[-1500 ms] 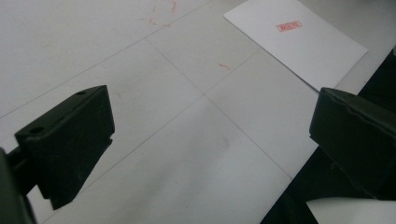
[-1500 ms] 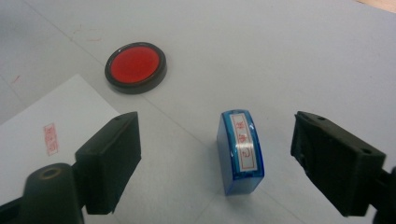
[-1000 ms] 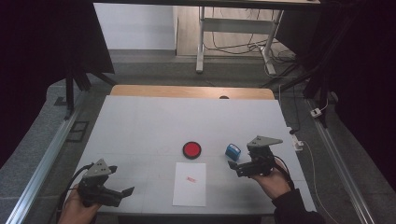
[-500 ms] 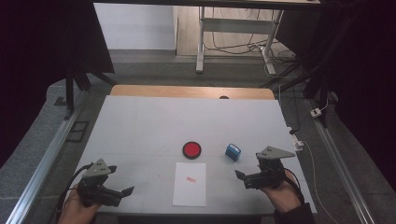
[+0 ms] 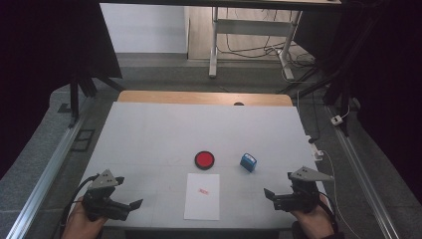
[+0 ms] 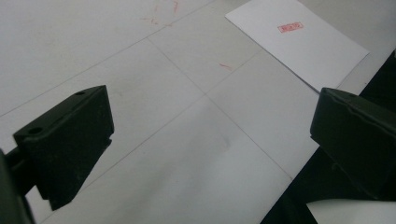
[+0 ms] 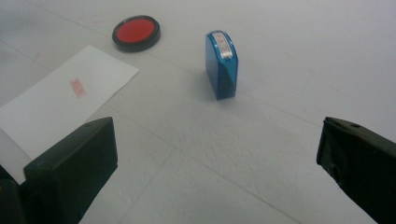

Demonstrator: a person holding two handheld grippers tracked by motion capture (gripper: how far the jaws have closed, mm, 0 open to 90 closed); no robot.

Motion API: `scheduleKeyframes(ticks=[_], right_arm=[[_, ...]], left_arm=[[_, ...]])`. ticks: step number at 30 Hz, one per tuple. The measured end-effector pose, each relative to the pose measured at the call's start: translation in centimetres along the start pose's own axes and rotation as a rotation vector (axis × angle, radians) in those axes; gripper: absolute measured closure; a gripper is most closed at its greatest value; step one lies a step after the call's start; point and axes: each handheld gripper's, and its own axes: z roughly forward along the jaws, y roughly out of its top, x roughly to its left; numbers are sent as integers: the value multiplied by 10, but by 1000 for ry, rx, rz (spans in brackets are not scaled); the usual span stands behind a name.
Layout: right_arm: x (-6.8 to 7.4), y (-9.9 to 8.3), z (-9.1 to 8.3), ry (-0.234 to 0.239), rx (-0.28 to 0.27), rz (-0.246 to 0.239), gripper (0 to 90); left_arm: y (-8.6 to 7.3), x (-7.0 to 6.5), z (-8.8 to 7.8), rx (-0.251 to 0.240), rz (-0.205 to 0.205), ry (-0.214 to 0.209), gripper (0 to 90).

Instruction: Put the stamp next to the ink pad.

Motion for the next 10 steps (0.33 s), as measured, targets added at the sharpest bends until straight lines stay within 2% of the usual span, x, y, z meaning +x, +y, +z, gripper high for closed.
scheduleKeyframes(ticks=[3,10], right_arm=[[-1,-3,-1,5,17,4,0],[-1,-4,-2,5,18,4,0]], left_arm=[[0,0,0,0,-1,0,0],[1,1,0,-3,-4,-4,0]])
